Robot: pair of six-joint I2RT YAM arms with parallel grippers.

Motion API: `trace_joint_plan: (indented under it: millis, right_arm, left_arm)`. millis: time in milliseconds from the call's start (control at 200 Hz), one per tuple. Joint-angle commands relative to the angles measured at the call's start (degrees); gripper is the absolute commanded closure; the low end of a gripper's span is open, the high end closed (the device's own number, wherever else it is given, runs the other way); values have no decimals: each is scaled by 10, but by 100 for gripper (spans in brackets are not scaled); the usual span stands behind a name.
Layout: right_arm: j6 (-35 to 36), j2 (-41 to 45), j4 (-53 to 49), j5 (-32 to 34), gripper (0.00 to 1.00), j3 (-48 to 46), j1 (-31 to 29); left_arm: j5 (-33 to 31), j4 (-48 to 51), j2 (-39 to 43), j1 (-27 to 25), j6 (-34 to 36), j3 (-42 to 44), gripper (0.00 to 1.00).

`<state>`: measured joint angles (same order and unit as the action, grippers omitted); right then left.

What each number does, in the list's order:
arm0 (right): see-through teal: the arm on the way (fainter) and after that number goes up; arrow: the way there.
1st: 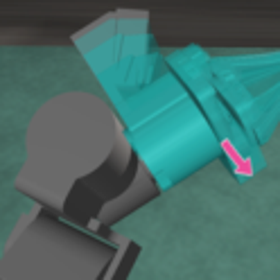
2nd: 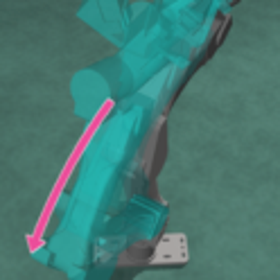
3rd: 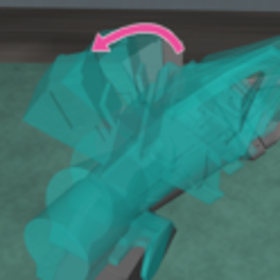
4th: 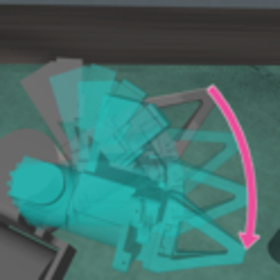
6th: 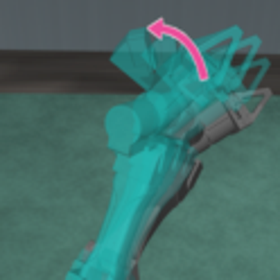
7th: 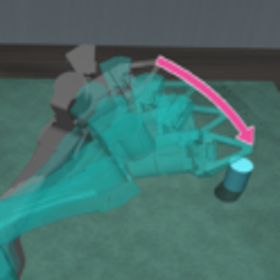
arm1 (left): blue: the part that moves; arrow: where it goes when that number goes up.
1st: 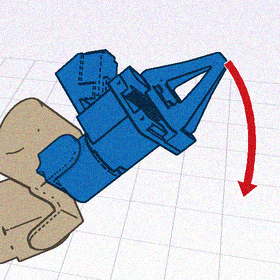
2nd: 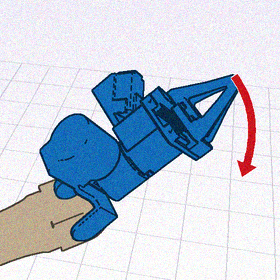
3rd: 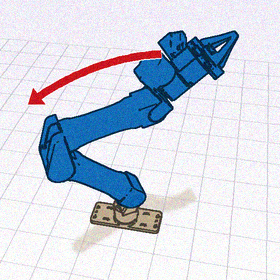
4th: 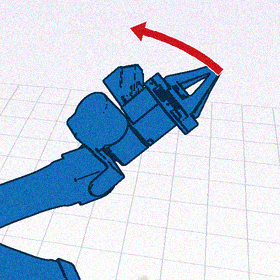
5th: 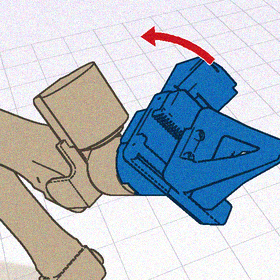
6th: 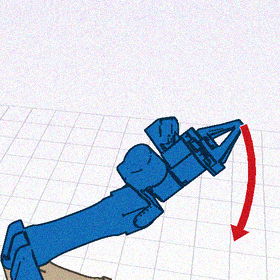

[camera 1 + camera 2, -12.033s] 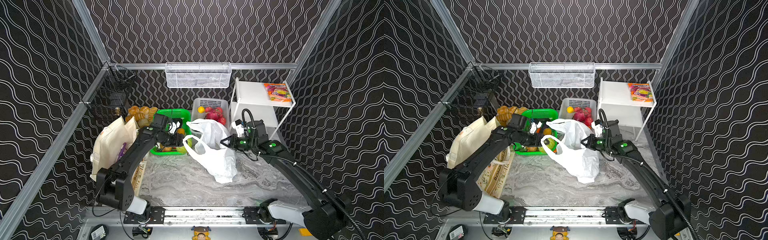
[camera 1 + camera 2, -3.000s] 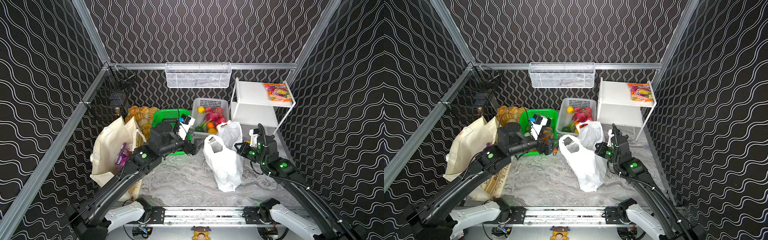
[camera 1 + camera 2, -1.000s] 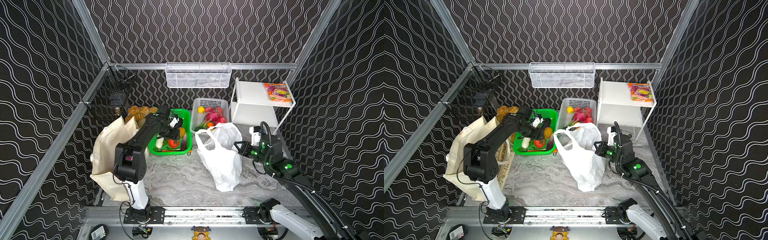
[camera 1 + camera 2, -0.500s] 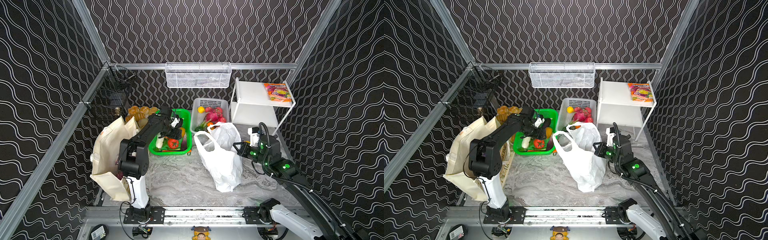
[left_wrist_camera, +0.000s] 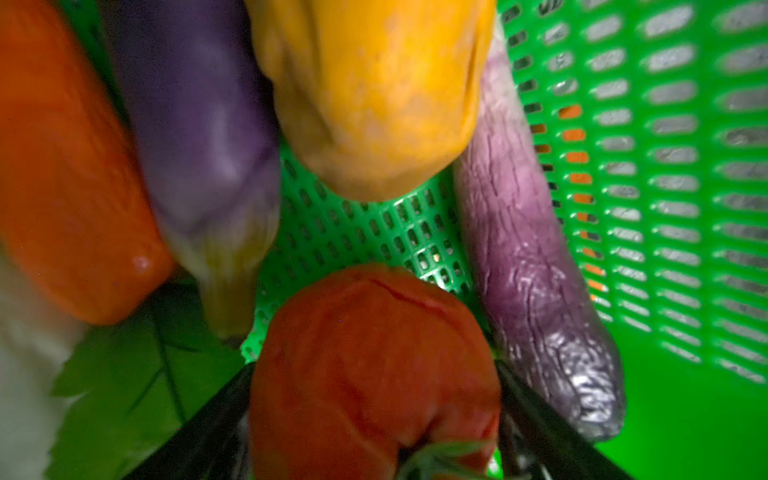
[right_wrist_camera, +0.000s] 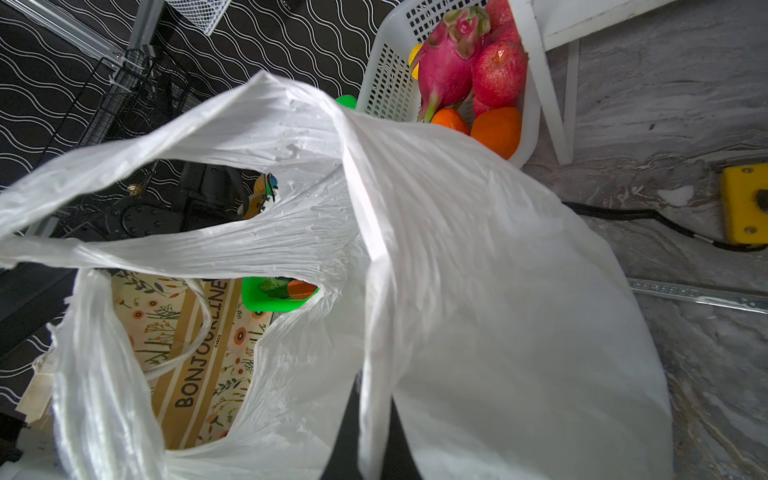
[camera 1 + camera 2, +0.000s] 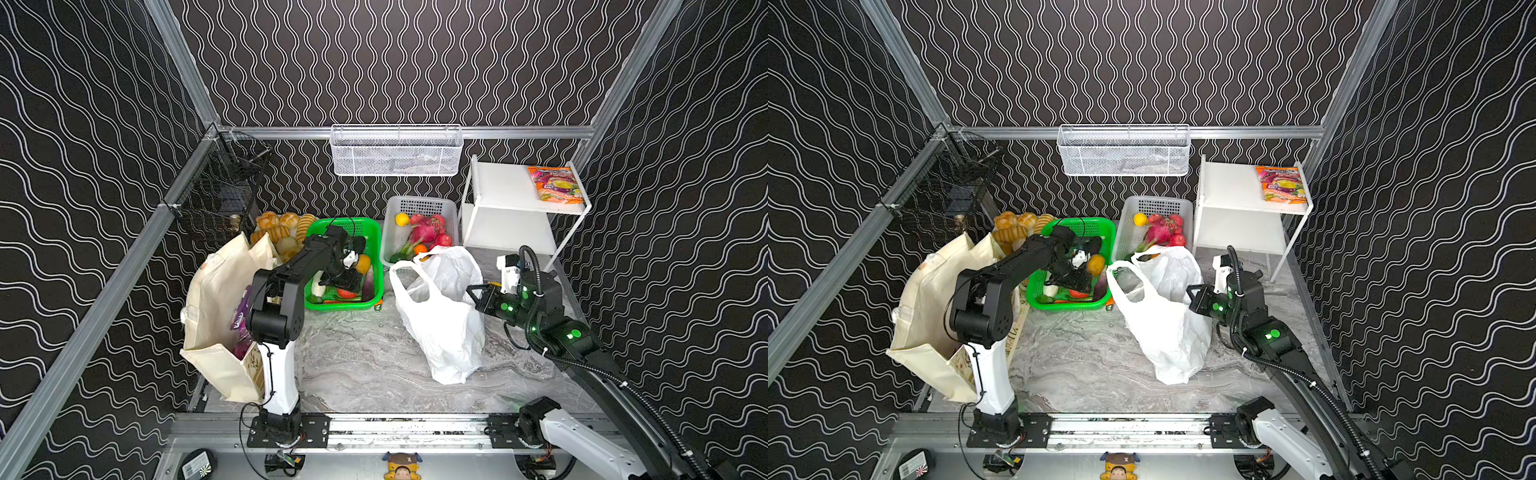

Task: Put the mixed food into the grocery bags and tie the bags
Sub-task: 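Grasp the red tomato in the green basket with the left gripper, then carry the tomato into the white plastic bag and release it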

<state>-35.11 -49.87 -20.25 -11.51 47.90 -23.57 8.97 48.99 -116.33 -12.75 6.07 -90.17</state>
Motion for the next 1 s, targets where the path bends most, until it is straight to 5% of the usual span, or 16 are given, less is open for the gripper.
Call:
trace_joint_plan:
  millis: [0,195,496,661,796,991]
  right_arm:
    - [1,-3,9,-5,100,4,-1]
    - [1,0,6,-1,100,7,-1]
    - [-7,-3,14,7,100,2,-1]
    - [-15,-11,24,-6,100,0,-1]
    - [-17,-19,29,-18,100,2,0]
    - [-13,-17,34,-34,100,1,-1]
  left_arm:
    - [3,-2,13,0,-12,10,19]
    - [19,2,32,0,-12,13,33]
    - [52,-24,173,0,-64,73,36]
    - [155,-61,284,-15,-112,116,38]
    - [272,-93,326,-78,-130,136,38]
    - [307,-129,301,-192,-162,115,38]
